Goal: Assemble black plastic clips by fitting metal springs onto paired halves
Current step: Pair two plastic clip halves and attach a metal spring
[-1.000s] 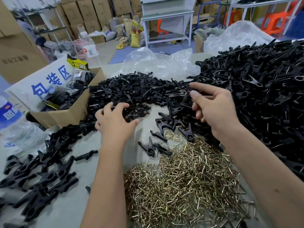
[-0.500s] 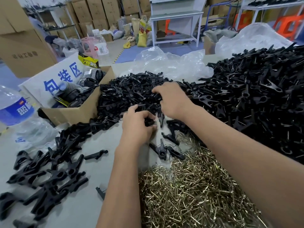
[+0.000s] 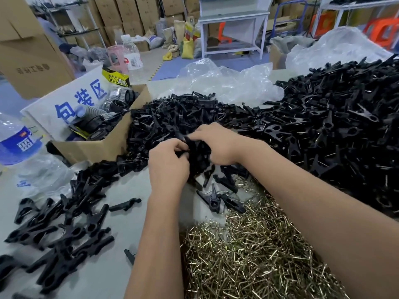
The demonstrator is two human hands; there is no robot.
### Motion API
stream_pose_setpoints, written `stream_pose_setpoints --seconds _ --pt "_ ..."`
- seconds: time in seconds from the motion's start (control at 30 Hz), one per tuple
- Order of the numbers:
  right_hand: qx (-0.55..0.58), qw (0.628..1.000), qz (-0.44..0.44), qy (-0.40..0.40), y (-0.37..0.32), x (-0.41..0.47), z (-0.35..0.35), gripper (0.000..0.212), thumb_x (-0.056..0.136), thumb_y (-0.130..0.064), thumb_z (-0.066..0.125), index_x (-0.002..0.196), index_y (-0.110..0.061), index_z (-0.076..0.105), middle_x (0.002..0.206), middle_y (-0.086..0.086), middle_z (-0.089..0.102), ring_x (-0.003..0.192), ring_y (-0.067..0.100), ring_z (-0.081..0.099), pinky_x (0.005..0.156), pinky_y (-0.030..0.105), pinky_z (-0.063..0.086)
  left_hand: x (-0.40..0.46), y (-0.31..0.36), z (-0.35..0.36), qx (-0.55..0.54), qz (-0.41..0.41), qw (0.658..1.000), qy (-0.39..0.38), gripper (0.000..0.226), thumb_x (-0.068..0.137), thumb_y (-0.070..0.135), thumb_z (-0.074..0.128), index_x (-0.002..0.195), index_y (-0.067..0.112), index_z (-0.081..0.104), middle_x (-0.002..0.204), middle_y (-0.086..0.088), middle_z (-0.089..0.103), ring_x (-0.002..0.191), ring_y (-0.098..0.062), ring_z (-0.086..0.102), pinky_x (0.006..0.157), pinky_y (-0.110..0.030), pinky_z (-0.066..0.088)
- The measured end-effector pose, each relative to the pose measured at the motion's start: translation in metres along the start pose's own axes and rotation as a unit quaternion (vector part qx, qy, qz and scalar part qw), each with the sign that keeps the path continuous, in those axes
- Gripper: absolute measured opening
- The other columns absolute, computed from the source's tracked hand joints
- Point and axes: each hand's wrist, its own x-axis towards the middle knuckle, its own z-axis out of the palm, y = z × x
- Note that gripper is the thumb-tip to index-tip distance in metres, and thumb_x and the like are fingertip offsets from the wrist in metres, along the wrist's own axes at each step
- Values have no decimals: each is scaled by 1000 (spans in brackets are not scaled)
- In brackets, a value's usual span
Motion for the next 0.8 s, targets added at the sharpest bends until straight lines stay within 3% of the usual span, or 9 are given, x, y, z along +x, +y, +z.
stream_pose_setpoints --seconds 0.07,0.17,0.23,0.3,0.4,0.5,0.6,0.7,0.8 --pt "66 996 -21 63 -2 -17 -7 85 82 3 65 158 -27 41 156 7 46 144 25 38 121 35 30 0 0 -1 6 -4 1000 18 18 86 6 74 94 21 77 97 4 73 92 -15 65 85 -28 50" --pt "12 984 29 174 6 -36 -9 66 86 -9 73 146 -29 55 142 4 53 137 24 39 114 42 40 -1 2 -1 3 -8 999 33 14 88 8 73 94 20 77 97 3 73 91 -16 66 85 -28 50" --pt "-33 987 79 137 11 -46 -5 56 90 -21 75 142 -29 58 140 7 52 136 27 39 112 42 42 -3 4 0 -3 -13 999 39 13 89 10 73 94 20 77 94 5 72 89 -15 66 84 -28 51" --pt "-29 989 100 107 15 -51 2 53 93 -32 75 143 -26 58 149 10 47 141 30 38 116 41 35 -4 6 0 -11 -13 999 43 12 89 10 73 93 21 77 89 8 71 86 -13 66 80 -25 50" --pt "-11 985 104 135 20 -52 2 40 90 -38 79 125 -22 71 143 8 50 135 29 44 112 35 36 -6 10 0 -25 2 999 46 11 91 11 72 92 21 77 83 14 67 84 -9 64 72 -13 41" --pt "11 979 106 174 23 -53 2 26 85 -31 85 106 -21 74 114 3 50 116 28 51 98 31 40 -9 17 -2 -44 28 997 58 8 94 17 71 92 23 76 85 17 68 85 -3 64 76 -17 45" --pt "68 966 83 235 27 -61 4 23 85 -23 85 104 -17 75 106 1 55 102 21 55 92 28 42 -9 24 -5 -93 32 992 76 15 98 32 67 87 25 73 79 14 72 75 -5 66 77 -27 52" --pt "133 925 60 350 29 -73 -1 4 90 -13 80 93 -14 80 94 -1 70 82 12 63 82 22 52 -7 26 -6 -128 16 988 85 34 102 44 58 76 25 69 64 11 70 51 0 55 61 -16 44" --pt "151 889 70 427 32 -84 -12 5 89 -12 79 90 -16 81 85 -5 73 77 9 65 78 12 48 -8 27 -3 -139 8 987 74 33 102 41 60 75 25 69 64 9 68 48 2 53 53 -12 38"
